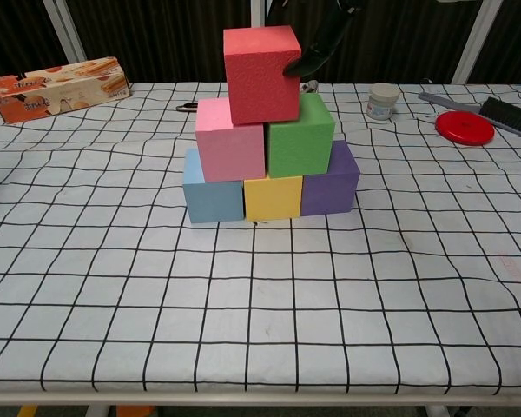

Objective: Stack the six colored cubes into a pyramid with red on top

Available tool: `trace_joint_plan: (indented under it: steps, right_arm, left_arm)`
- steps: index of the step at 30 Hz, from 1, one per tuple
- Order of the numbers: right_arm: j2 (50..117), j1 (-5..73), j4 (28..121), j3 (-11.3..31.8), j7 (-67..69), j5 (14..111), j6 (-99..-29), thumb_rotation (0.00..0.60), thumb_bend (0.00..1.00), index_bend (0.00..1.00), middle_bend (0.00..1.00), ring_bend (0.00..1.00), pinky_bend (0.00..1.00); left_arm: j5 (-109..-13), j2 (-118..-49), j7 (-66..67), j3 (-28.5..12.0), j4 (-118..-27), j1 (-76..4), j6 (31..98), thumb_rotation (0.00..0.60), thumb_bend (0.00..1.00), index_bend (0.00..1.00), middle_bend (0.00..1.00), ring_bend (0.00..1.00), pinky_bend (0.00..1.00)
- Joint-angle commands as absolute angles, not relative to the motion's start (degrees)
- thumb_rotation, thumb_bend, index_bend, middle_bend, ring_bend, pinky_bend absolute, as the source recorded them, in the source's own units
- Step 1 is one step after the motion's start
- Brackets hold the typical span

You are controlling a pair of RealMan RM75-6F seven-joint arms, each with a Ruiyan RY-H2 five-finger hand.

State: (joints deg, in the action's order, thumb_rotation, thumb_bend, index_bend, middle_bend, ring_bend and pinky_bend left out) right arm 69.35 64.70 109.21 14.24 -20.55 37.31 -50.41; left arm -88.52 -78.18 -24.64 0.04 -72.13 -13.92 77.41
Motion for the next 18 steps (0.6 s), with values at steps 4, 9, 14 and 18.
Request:
trace_joint_plan:
  steps: [4,9,14,18]
  right_arm:
    - [69.57,65.21,109.0,14.01,-21.0,36.47,-50.48,0.6,0.31,0.0,0.46,0.03,0.0]
    - [69.69,65.47,108.92,13.92,-21.09,35.91,-50.61,0.6,0.31,0.0,0.46,0.03,0.0]
    - [69.76,65.53,108.97,13.77,-21.02,35.8,-50.65,0.6,0.31,0.0,0.46,0.03,0.0]
    - [69.82,65.64,108.91,13.68,-21.03,35.51,-50.72,0.6,0.31,0.0,0.46,0.03,0.0]
  left_arm:
    - [-88.51,-78.11,-24.46,0.03,-72.19,-13.92,77.41,0.6,0.0,0.08,0.03,0.0,0.04]
    - [-88.46,-78.01,-24.48,0.03,-72.3,-13.98,77.23,0.6,0.0,0.08,0.03,0.0,0.04]
    - [-88.45,-77.99,-24.34,0.07,-72.29,-13.92,77.26,0.6,0.0,0.08,0.03,0.0,0.04]
    - [-88.33,-77.93,-24.87,0.14,-72.29,-13.87,77.07,0.6,0.0,0.08,0.03,0.0,0.04]
